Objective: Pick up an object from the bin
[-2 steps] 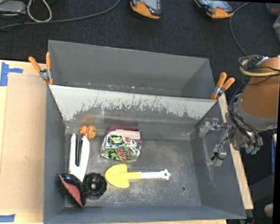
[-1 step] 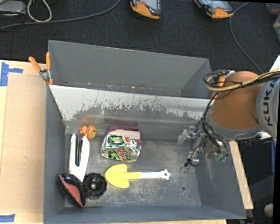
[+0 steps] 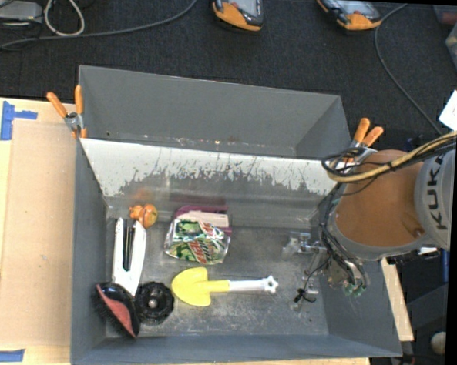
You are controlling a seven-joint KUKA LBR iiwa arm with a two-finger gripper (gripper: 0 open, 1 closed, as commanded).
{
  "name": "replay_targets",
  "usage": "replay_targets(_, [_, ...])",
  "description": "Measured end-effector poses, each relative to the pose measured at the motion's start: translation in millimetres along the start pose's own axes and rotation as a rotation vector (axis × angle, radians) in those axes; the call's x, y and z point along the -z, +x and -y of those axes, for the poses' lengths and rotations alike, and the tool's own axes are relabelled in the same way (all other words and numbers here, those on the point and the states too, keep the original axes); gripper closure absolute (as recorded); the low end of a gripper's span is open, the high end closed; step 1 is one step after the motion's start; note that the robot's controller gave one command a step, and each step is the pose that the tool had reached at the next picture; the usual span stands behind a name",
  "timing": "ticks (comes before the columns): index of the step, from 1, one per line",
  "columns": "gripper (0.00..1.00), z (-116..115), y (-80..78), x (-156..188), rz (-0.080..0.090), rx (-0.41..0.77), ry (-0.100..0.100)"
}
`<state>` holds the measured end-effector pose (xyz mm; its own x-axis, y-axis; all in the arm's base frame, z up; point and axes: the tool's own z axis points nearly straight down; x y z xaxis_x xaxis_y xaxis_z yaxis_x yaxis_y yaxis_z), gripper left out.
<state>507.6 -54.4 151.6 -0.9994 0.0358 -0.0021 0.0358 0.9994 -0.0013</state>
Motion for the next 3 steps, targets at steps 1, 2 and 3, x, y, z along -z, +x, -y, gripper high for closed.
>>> replay_targets(1, [1.00,-53.6,-36.1,-81.7,-0.002,0.097,-0.006])
replay_targets(2, [0.00,-53.8,-36.5,-81.6,0.000,0.099,-0.006])
replay_targets(3, [0.00,-53.8,-36.5,-81.6,0.000,0.100,-0.006])
